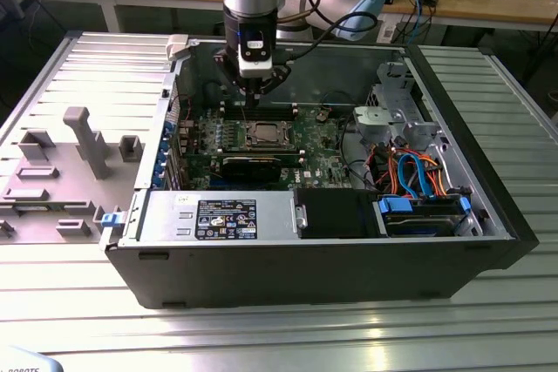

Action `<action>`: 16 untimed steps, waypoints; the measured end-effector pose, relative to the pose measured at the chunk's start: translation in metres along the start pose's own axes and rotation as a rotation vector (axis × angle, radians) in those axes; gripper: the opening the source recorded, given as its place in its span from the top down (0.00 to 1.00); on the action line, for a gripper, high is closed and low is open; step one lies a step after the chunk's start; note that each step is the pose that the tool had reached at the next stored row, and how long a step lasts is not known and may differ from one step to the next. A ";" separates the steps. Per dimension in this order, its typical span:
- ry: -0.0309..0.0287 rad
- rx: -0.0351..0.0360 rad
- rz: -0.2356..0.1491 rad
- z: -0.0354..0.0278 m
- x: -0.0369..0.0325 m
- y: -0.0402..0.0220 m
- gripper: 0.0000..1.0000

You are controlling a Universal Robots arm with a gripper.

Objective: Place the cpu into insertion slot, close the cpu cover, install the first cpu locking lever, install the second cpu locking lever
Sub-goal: 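Install the first cpu locking lever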

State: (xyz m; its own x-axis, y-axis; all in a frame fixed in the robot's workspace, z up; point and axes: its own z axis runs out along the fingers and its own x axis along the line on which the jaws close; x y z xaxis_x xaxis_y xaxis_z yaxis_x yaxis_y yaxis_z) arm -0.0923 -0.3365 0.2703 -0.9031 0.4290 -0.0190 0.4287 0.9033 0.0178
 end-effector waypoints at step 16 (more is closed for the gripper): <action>-0.0027 -0.0020 -0.025 0.0006 0.0017 -0.0014 0.89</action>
State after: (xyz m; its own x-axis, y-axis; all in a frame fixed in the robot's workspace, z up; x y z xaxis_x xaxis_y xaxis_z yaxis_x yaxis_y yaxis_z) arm -0.0944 -0.3370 0.2696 -0.9135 0.4063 -0.0222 0.4059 0.9137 0.0192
